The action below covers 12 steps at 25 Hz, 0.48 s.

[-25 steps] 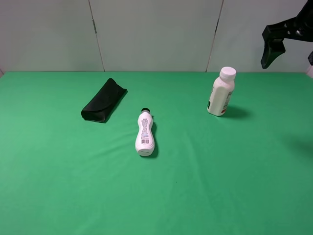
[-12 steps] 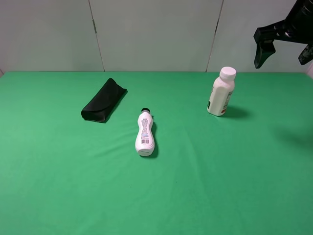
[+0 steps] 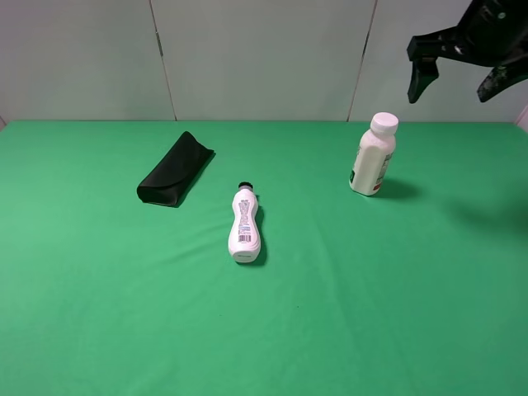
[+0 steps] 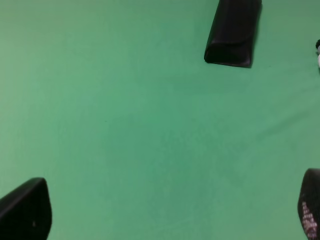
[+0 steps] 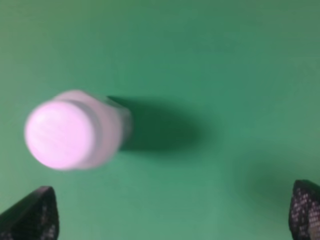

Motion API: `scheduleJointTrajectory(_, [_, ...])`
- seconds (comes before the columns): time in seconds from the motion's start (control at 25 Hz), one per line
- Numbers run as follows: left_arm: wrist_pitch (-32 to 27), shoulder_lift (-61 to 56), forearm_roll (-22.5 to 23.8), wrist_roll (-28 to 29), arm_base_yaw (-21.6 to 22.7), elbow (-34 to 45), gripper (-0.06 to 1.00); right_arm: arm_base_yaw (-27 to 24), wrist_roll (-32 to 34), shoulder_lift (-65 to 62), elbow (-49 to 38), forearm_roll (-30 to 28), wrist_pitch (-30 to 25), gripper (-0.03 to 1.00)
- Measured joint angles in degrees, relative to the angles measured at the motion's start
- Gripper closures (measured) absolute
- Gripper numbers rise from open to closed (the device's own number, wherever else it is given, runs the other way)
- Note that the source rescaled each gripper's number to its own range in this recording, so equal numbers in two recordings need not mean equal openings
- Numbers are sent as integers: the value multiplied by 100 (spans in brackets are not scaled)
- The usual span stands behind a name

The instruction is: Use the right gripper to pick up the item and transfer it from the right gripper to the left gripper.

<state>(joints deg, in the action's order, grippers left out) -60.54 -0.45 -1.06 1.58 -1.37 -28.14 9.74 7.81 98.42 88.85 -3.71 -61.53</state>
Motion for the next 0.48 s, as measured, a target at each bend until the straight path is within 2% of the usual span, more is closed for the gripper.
scheduleJointTrajectory(0.32, [0, 0, 0, 0, 0, 0, -6, 375, 0, 772, 845, 78, -192, -3])
scheduleJointTrajectory(0.48, [0, 0, 0, 0, 0, 0, -6, 374, -6, 1113, 966, 97, -204, -3])
